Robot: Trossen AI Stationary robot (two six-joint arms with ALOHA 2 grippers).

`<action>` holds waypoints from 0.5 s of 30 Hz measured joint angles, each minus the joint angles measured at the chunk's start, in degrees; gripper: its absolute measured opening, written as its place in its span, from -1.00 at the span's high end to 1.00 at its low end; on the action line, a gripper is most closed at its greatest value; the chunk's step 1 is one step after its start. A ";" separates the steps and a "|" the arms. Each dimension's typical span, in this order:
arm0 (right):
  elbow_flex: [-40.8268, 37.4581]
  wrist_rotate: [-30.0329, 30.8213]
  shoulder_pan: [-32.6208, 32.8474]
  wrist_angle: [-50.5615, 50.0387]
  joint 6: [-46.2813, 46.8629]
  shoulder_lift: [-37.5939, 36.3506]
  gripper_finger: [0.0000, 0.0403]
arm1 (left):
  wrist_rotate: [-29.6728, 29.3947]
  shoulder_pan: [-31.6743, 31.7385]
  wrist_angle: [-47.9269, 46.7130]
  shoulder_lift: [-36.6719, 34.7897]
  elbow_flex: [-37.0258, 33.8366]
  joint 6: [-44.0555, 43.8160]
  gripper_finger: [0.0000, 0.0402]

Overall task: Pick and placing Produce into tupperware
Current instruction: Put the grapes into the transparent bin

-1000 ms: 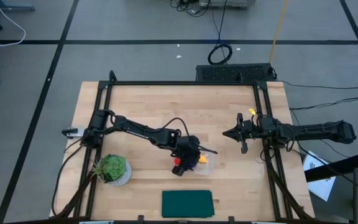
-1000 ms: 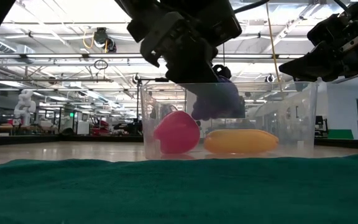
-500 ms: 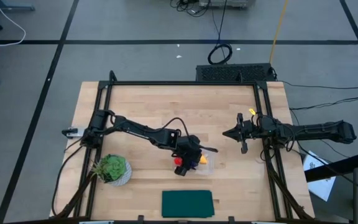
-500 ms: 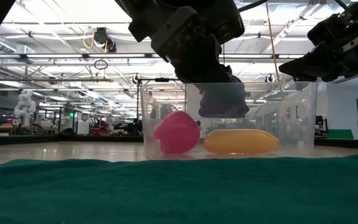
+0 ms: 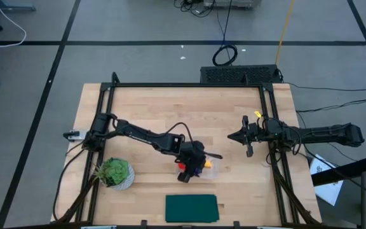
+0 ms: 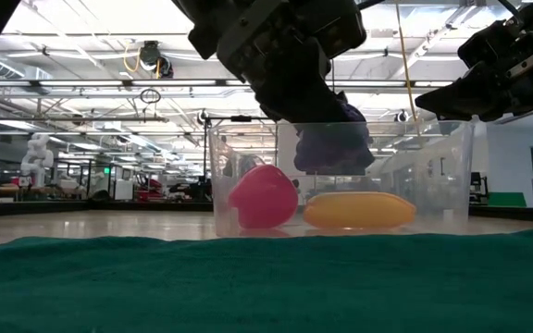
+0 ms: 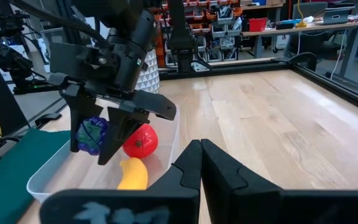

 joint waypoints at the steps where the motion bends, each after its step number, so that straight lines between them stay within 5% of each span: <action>1: 0.02 0.00 -0.02 0.00 0.00 0.00 1.00 | -0.03 -0.12 0.00 0.00 0.00 0.32 -0.13; 15: 0.00 0.00 -0.02 0.00 0.00 0.00 1.00 | -3.54 -0.14 -0.74 0.00 0.00 -0.03 -0.13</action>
